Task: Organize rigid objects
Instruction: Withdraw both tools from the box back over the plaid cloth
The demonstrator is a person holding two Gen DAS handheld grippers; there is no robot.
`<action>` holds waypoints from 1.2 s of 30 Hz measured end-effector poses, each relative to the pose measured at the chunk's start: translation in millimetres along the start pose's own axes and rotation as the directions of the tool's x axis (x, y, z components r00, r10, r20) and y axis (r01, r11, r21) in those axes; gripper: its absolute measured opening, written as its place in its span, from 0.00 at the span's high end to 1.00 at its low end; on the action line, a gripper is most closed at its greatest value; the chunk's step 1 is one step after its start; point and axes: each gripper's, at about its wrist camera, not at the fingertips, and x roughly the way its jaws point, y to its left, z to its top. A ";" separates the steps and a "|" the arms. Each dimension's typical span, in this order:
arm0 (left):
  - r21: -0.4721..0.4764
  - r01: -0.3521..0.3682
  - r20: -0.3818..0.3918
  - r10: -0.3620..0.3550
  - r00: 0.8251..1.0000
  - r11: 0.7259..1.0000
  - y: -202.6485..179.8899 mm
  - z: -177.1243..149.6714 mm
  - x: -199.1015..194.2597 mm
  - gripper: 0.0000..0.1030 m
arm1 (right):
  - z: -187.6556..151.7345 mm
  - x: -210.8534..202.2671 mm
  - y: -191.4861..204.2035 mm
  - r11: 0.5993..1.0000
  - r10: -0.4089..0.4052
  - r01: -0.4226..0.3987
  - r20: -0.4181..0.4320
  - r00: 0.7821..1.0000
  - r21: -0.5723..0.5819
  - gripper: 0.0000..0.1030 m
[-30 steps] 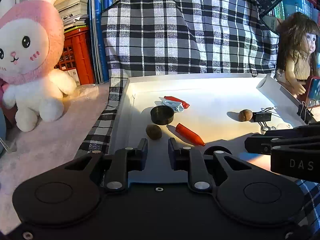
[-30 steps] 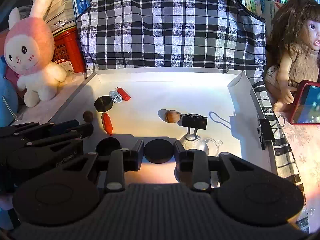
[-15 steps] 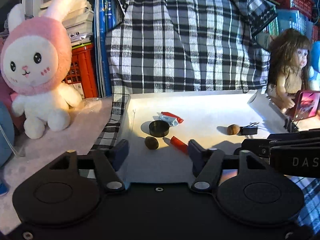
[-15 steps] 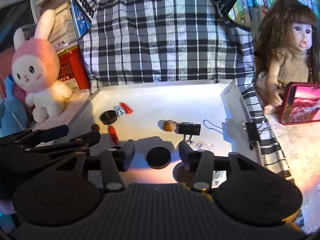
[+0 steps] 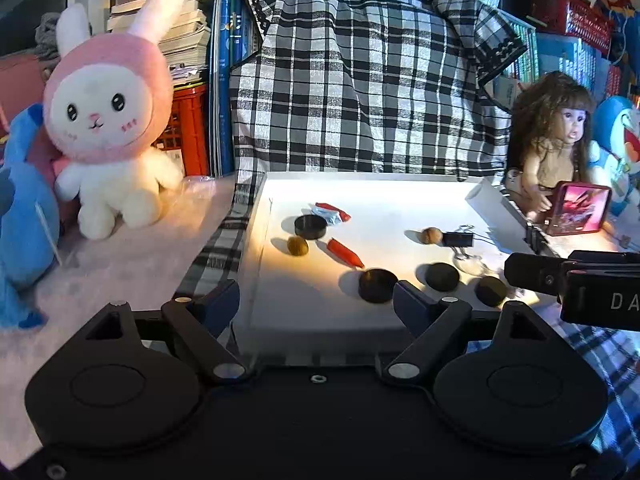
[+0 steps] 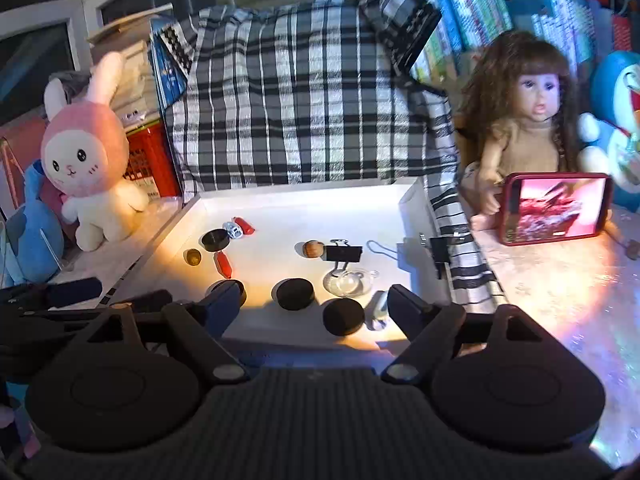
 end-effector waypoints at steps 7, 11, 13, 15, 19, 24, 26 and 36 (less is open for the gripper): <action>-0.009 0.019 0.021 -0.019 1.000 1.000 -4.0 -16.8 -27.5 0.15 | -21.6 -27.0 -0.8 1.000 -0.021 0.021 0.017 1.000 -0.022 0.10; -0.011 0.030 0.019 -0.030 0.999 0.999 -6.0 -28.1 -35.5 0.14 | -35.4 -38.1 0.8 0.999 -0.027 0.027 0.022 0.999 -0.031 0.08; -0.007 0.029 0.016 -0.029 0.999 1.000 -6.8 -34.8 -37.2 0.14 | -40.3 -40.7 2.0 0.999 -0.034 0.034 0.023 0.999 -0.039 0.08; 0.001 0.026 0.013 -0.026 1.000 1.000 -8.1 -40.9 -37.8 0.14 | -44.9 -42.3 2.1 0.998 -0.042 0.043 0.024 0.999 -0.045 0.08; 0.007 0.016 0.005 -0.016 1.000 1.000 -9.7 -53.5 -38.0 0.14 | -52.4 -43.3 0.6 0.998 -0.053 0.054 0.017 0.998 -0.032 0.07; -0.002 0.010 -0.013 -0.010 1.000 1.000 -10.1 -64.3 -36.7 0.14 | -60.7 -42.9 1.1 0.997 -0.068 0.068 0.010 0.998 -0.030 0.06; -0.001 0.001 -0.017 -0.001 1.000 1.000 -10.0 -67.4 -35.6 0.14 | -63.3 -41.8 1.1 0.997 -0.072 0.073 0.007 0.997 -0.033 0.05; 0.001 -0.024 -0.051 0.024 0.998 1.000 -8.8 -77.8 -27.2 0.14 | -76.5 -34.0 3.2 0.993 -0.103 0.102 -0.020 0.994 -0.055 0.05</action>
